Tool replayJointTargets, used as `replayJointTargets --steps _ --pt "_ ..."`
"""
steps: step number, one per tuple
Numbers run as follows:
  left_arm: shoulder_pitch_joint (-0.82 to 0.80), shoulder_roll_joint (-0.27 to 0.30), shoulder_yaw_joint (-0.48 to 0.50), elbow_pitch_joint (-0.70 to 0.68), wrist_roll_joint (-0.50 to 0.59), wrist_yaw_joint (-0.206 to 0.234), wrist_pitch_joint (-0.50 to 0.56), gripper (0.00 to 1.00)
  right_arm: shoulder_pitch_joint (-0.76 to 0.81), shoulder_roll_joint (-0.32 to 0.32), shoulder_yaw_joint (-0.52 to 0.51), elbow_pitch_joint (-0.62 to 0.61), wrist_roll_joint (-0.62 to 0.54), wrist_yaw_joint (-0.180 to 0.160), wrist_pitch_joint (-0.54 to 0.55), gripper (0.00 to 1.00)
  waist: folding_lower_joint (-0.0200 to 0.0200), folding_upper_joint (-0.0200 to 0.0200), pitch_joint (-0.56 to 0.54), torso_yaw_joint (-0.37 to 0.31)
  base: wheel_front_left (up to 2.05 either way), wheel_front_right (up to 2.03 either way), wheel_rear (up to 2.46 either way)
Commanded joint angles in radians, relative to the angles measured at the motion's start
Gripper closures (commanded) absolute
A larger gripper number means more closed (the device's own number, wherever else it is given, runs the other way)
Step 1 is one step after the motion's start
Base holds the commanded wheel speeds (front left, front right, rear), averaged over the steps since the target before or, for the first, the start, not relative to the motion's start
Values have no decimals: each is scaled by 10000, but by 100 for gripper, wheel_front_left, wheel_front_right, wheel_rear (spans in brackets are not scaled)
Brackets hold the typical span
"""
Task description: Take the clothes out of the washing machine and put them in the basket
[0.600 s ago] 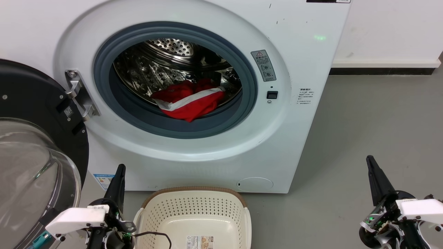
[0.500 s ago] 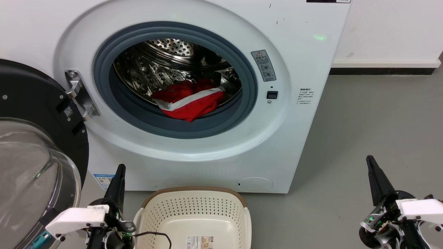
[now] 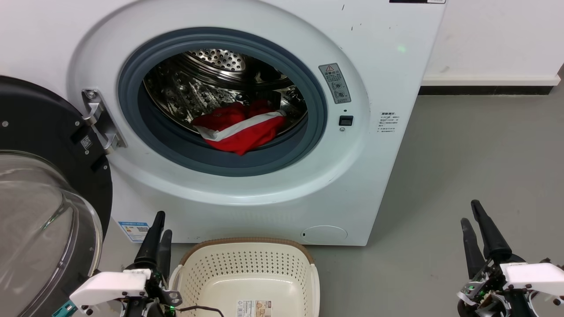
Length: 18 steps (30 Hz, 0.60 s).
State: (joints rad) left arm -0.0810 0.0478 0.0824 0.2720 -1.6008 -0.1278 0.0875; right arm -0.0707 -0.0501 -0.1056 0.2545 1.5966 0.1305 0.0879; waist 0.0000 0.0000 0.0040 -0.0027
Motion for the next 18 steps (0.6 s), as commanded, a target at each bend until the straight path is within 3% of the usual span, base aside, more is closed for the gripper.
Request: replayJointTargets --steps 1,8,18 --pt "-347 28 -171 -188 201 -7 -161 0 -62 -18 27 -320 -227 0 -147 0 0 0 2 -11 0 0 0" --pt "-467 33 -317 -322 1103 -9 -447 0 44 -18 -3 -629 -1051 0 -434 0 0 0 3 -49 0 0 0" --pt "-543 29 -472 -786 3212 -13 -881 0 230 -18 169 -1408 -3494 1 -872 0 0 0 -11 -111 0 0 0"
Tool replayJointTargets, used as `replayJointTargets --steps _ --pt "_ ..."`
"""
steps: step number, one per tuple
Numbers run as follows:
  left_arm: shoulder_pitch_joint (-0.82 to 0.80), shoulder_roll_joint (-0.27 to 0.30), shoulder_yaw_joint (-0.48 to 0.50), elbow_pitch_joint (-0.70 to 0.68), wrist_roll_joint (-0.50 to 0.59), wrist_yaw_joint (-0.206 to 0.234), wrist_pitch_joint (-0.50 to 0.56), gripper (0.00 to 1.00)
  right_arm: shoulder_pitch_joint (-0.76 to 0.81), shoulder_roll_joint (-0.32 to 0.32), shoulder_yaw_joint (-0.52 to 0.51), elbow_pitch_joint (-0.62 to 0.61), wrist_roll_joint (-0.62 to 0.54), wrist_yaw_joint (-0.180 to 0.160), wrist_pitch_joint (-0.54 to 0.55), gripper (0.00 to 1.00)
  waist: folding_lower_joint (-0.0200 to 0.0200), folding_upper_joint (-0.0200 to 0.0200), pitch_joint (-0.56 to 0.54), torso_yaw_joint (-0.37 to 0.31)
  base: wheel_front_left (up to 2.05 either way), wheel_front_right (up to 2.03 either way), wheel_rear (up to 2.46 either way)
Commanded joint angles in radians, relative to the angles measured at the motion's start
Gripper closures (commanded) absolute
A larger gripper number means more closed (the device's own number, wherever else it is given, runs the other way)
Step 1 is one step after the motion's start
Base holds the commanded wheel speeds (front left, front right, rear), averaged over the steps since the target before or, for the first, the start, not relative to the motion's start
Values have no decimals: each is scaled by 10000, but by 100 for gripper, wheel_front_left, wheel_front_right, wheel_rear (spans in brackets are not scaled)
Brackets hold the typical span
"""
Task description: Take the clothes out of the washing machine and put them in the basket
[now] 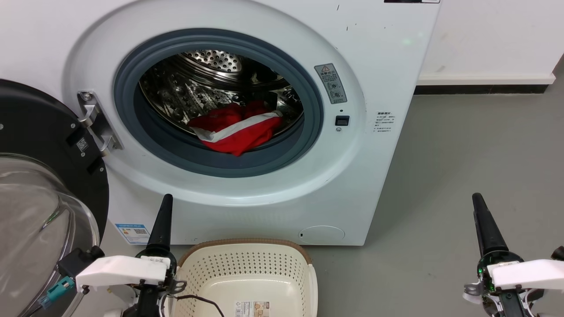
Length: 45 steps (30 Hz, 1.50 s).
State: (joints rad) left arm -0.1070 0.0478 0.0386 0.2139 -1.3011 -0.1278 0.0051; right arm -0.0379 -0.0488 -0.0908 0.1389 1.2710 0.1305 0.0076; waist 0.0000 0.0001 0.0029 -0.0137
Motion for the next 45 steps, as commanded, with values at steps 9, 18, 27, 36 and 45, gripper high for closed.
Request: replayJointTargets --steps 9,18,27,36,45 --pt "-307 30 -267 -368 2079 42 -407 0 139 -31 219 -629 -2370 1 -423 0 0 -1 -24 -50 0 0 0" --pt "-381 31 -546 -361 3889 194 -731 0 350 -31 327 -774 -3993 1 -746 0 0 -1 -20 -91 0 0 0" --pt "-436 32 -811 -300 5314 298 -1024 0 485 -31 386 -867 -5277 2 -1043 0 0 -1 -30 -103 0 0 0" --pt "-464 32 -1029 -136 6881 405 -1349 0 629 -30 427 -842 -6873 2 -1367 0 0 -1 -34 -108 0 0 0" --pt "-500 32 -1181 70 8109 480 -1619 0 745 -30 417 -771 -8072 1 -1634 0 0 -1 -39 -112 0 0 0"
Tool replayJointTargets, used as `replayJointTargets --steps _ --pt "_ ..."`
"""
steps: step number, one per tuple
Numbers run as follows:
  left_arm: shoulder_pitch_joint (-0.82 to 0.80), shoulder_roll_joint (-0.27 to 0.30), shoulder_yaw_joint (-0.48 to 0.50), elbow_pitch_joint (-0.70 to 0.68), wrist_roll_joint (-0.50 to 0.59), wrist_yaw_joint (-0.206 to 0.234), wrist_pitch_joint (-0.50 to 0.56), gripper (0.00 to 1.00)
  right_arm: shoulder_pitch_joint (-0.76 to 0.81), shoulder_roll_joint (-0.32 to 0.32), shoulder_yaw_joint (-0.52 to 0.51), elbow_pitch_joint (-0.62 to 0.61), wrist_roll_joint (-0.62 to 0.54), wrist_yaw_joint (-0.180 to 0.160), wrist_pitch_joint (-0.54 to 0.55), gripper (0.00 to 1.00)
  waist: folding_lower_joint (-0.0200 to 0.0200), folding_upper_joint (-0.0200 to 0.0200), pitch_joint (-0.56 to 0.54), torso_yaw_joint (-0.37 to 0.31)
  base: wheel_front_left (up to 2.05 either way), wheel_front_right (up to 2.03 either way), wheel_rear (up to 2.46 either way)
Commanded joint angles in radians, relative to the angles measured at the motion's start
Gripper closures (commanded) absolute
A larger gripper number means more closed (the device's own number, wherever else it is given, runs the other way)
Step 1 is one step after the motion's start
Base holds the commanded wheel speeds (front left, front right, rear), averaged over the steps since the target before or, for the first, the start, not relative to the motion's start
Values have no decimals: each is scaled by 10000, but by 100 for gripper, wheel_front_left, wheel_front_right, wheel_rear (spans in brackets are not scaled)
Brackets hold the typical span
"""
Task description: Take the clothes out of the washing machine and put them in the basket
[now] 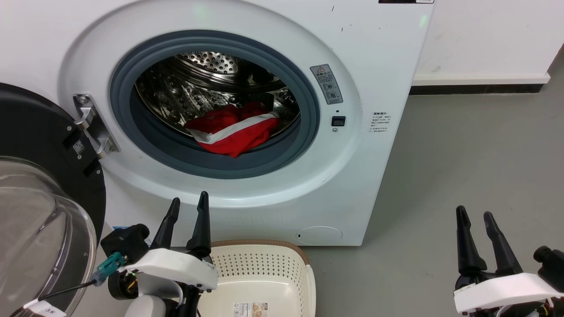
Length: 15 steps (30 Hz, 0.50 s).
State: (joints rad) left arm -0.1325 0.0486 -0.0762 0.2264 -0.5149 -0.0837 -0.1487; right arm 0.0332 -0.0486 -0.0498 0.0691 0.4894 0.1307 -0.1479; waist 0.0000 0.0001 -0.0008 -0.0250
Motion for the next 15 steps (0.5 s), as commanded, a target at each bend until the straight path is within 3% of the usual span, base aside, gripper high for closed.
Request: replayJointTargets --steps 1,15 --pt "-249 25 -42 -34 364 50 -101 0 42 -32 3 -58 -359 -1 -112 0 0 -1 -3 2 0 0 0" --pt "-219 25 -238 156 1851 194 -445 0 128 -30 -60 67 -1806 0 -448 0 0 -1 -2 79 0 0 0"
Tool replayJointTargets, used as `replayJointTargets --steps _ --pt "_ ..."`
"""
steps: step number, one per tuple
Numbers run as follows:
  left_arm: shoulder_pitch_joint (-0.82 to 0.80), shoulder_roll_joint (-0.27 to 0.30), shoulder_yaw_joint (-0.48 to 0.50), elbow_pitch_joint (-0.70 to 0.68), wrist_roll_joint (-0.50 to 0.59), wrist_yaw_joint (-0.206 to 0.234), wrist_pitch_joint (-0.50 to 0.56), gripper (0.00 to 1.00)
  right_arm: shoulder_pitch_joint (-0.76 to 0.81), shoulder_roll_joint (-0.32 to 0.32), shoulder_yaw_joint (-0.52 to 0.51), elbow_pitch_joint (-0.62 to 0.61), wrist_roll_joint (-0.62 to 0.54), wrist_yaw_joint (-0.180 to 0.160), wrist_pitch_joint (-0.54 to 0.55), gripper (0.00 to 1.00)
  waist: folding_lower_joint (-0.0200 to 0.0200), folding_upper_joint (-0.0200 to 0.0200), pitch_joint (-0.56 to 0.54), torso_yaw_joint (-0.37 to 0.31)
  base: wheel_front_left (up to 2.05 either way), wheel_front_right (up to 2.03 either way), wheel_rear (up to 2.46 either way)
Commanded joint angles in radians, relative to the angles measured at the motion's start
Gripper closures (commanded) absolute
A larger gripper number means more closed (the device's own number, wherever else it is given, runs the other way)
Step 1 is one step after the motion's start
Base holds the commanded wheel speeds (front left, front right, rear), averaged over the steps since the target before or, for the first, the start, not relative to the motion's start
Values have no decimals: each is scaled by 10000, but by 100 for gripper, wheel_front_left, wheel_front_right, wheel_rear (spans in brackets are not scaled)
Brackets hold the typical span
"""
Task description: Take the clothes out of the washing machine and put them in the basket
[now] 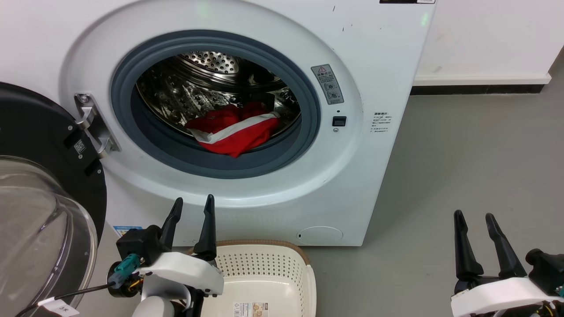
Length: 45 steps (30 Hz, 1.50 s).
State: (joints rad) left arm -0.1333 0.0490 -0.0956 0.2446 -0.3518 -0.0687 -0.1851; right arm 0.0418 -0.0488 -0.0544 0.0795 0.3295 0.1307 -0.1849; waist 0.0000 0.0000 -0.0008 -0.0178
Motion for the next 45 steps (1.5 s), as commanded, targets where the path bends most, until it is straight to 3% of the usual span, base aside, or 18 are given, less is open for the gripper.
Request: replayJointTargets --steps 1,32,45 --pt "-209 22 -57 -9 308 46 -99 0 51 -28 -25 -24 -311 0 -107 0 0 0 -1 12 0 0 0" --pt "-232 43 -242 202 2912 353 -740 0 308 -26 -149 8 -2881 -1 -577 0 0 0 -3 111 0 0 0" --pt "-141 32 -123 323 3036 421 -805 0 358 -24 -154 -31 -3084 -1 -607 0 0 0 30 95 0 0 0"
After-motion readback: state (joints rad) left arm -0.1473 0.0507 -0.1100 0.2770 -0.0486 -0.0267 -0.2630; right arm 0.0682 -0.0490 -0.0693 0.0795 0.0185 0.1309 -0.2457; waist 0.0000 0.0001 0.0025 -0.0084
